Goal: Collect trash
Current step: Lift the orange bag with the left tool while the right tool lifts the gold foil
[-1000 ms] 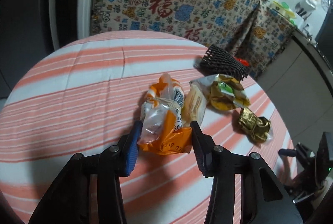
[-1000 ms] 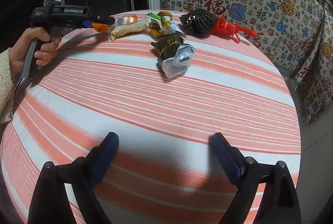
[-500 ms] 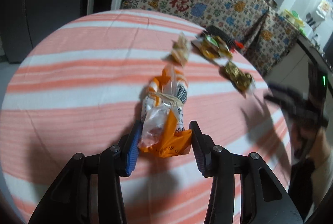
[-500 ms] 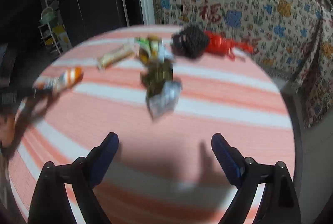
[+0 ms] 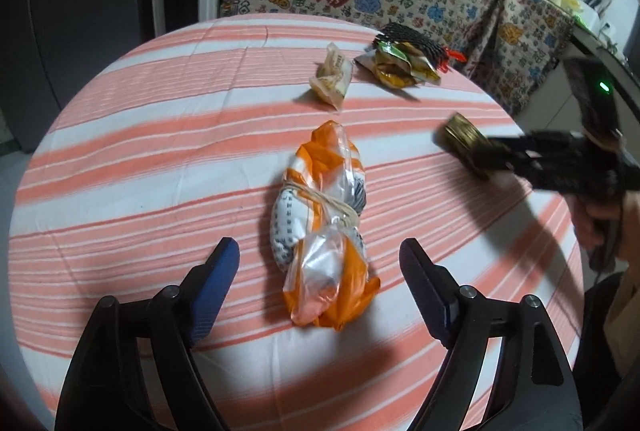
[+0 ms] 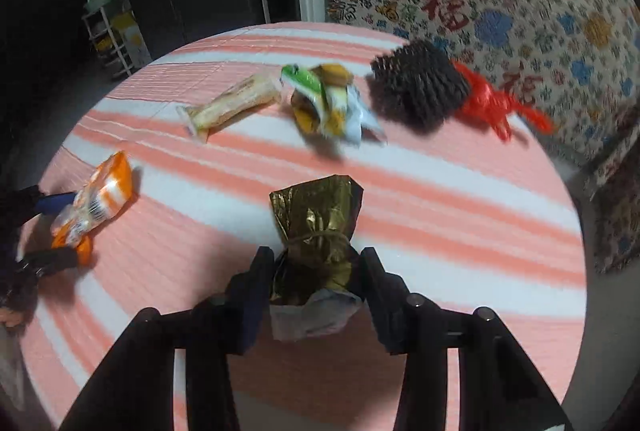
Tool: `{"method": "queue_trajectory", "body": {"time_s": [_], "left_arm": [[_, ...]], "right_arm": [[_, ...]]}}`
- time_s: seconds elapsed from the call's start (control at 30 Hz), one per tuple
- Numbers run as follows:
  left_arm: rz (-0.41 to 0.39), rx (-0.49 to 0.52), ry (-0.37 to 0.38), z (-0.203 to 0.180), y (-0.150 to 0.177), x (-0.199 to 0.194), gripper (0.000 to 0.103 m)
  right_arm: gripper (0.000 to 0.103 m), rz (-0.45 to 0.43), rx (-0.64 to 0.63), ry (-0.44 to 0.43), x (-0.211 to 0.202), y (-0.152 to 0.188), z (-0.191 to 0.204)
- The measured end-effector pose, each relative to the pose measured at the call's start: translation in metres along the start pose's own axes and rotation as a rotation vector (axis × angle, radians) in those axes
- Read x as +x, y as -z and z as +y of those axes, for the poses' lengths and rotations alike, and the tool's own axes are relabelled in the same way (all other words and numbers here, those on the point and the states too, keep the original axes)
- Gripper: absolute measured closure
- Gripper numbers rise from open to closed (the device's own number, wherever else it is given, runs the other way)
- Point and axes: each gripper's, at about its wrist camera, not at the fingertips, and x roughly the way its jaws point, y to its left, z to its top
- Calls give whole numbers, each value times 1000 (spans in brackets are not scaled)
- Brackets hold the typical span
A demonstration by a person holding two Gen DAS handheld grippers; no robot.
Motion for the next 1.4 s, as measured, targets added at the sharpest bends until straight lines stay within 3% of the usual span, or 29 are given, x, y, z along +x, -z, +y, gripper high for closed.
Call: {"method": "queue_trajectory", "body": {"time_s": [0.13,0.23,0.37,0.43,0.53,0.63,0.8,0.97,1.03,1.2,1.23,1.27,1.3,1.33,1.4], "left_arm": [[0,42,-37,-6,-2,8,16],[9,86,-88,-13,-4,13,15],[15,156,-161,-22,0,19,11],[12,134,-170,-19,1,20,3],[16,127,-180,-17,0,21,0],[15,126,-179,-16,1,20,0],[15,124,-177,-16,-2,22,0],[34,144,-165,-18,-5,21,3],[40,154,-146,-21,-5,18,9],[49,159,-102,-27,-8,16,18],[52,163,-100,-29,-9,16,25],[55,168,-102,-30,-10,16,29],[56,172,-106,-31,-10,15,48],[59,178,-107,-32,-10,14,57],[46,167,-78,-33,-10,7,57]], "right_arm": [[52,-14,9,-17,-15,23,5],[38,-22,16,-16,-18,30,6],[38,-20,-10,15,-19,27,7],[35,-12,-23,21,-19,21,8],[32,16,-40,40,-12,17,11],[26,35,-39,45,2,22,10],[15,-102,-24,71,5,28,8],[13,-74,-30,65,8,21,5],[13,-29,-6,56,3,19,3],[14,-44,-15,10,-20,11,7],[16,-30,-26,8,-20,9,9],[28,-11,-41,9,-17,7,11],[41,20,-54,9,-12,6,12],[62,48,-60,6,-8,7,12],[68,48,-28,2,-11,10,8]]}}
